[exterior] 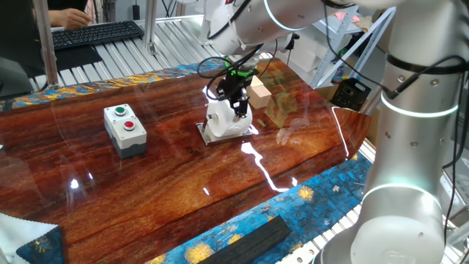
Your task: Take the roll of paper down from the shelf
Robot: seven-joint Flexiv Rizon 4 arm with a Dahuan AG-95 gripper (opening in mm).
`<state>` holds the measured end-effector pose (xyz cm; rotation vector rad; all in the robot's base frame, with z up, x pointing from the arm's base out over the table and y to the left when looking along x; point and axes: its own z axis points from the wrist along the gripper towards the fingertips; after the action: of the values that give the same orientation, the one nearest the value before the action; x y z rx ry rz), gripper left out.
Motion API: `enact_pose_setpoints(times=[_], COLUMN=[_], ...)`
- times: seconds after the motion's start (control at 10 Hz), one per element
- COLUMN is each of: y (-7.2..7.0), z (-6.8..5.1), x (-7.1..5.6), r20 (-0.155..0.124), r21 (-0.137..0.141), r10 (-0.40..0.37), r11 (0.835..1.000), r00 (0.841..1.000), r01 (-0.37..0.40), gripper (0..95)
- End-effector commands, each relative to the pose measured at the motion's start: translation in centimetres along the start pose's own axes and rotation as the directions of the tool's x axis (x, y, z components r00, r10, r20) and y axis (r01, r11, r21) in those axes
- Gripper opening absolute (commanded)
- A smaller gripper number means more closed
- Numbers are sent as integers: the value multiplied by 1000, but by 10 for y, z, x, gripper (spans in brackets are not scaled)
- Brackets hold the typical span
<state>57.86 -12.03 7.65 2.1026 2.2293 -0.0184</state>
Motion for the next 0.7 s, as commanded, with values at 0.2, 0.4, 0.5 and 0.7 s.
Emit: enact_pose_setpoints(times=[0.2,0.4,0.5,0.7], y=[1,-2,-4,-6], z=[-5,-5,-5,-6], x=[-8,-14,-19,-27], r20=[-1,4,5,5], r21=[-4,-13,-17,-27], r10=[-19,-41,-52,-63], r11=[1000,999,999,998], r00=[1000,999,999,998], r01=[19,41,52,63], gripper=[0,0,0,0])
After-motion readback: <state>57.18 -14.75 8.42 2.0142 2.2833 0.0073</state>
